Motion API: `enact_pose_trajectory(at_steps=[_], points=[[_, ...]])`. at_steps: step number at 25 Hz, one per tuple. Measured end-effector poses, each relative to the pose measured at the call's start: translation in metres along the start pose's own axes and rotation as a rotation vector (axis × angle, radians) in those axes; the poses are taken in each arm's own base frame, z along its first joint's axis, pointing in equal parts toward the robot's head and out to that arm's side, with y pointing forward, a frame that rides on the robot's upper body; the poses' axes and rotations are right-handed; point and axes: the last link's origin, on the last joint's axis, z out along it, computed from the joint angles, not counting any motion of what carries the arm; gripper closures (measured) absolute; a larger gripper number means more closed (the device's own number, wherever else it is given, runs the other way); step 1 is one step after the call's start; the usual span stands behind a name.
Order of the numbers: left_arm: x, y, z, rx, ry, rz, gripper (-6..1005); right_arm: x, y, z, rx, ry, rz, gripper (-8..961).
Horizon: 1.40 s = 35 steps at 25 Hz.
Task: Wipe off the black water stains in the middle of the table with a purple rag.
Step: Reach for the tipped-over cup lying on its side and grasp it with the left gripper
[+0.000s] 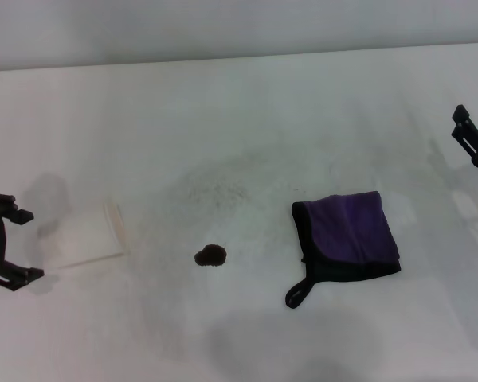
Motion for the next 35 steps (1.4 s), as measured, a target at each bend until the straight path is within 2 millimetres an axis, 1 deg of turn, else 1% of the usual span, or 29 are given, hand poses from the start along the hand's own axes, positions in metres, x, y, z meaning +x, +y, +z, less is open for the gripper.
enact_pose_trajectory(at_steps=[9,15,19,23,29,35], points=[[0.002,-0.003,0.005,0.039,0.0,0.019,108,0.0,0.0,0.001,-0.001,0.0,0.0,99],[0.006,-0.003,0.01,0.053,0.044,0.04,108,-0.001,0.001,0.002,-0.002,-0.002,0.0,99],[0.005,-0.003,0.012,0.055,0.062,0.041,109,-0.001,0.0,0.002,-0.001,-0.002,0.003,99],[0.004,-0.001,0.017,0.049,0.084,0.035,109,-0.001,0.0,0.002,-0.001,-0.002,0.011,100],[0.002,0.0,0.03,0.047,0.109,0.022,109,-0.001,0.0,0.003,0.0,-0.004,0.013,100],[-0.001,-0.002,0.035,0.068,0.112,0.018,109,-0.001,0.0,0.003,0.001,-0.005,0.014,100]])
